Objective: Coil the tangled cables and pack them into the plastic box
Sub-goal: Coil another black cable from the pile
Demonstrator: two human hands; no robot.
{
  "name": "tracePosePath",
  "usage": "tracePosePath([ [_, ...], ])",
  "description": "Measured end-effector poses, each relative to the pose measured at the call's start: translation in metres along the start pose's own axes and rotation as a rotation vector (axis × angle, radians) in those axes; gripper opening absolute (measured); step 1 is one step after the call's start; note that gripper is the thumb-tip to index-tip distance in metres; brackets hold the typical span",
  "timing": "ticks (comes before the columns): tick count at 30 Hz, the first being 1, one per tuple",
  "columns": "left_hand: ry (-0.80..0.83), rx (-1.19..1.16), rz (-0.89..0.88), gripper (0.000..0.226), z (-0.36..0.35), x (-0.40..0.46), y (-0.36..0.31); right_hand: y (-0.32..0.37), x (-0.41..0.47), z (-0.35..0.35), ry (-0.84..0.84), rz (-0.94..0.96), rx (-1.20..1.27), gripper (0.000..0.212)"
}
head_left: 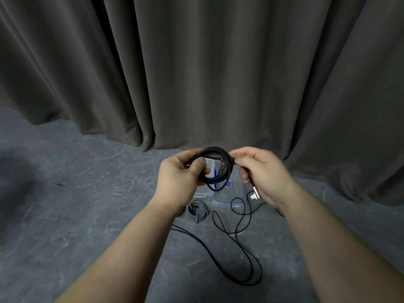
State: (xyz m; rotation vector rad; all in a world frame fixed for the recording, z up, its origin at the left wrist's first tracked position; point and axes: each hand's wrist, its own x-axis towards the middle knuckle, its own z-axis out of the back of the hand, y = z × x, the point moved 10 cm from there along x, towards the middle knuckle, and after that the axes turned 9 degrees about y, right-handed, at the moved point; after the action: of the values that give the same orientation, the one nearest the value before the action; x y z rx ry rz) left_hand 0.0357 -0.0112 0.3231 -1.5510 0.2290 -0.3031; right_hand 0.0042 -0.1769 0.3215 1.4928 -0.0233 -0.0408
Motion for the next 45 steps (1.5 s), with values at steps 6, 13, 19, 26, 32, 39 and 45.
tracePosePath([
  [6, 0.035, -0.065, -0.025, 0.019, -0.005, 0.001, -0.003, 0.002, 0.001, 0.017, -0.093, 0.011, -0.652, 0.017],
  [13, 0.041, 0.117, -0.062, 0.023, -0.009, 0.002, -0.001, -0.008, 0.001, 0.031, -0.22, -0.045, -0.155, 0.019],
  [19, 0.007, 0.301, -0.097, 0.025, -0.009, 0.002, 0.0, -0.026, 0.002, 0.011, -0.138, -0.166, 0.361, 0.011],
  [26, 0.009, 0.271, -0.089, 0.023, -0.009, 0.001, 0.002, -0.042, -0.002, -0.003, -0.018, -0.296, 0.392, 0.017],
  [32, -0.022, 0.334, -0.101, 0.024, -0.007, 0.002, 0.002, -0.041, -0.002, -0.005, -0.012, -0.326, 0.372, 0.017],
  [39, -0.113, 0.424, -0.131, 0.028, 0.002, 0.002, 0.0, -0.016, -0.011, -0.025, 0.237, -0.23, 0.262, 0.025],
  [45, -0.119, 0.401, -0.127, 0.026, 0.0, 0.0, 0.0, 0.002, -0.003, -0.023, -0.021, 0.012, -0.302, 0.056],
])
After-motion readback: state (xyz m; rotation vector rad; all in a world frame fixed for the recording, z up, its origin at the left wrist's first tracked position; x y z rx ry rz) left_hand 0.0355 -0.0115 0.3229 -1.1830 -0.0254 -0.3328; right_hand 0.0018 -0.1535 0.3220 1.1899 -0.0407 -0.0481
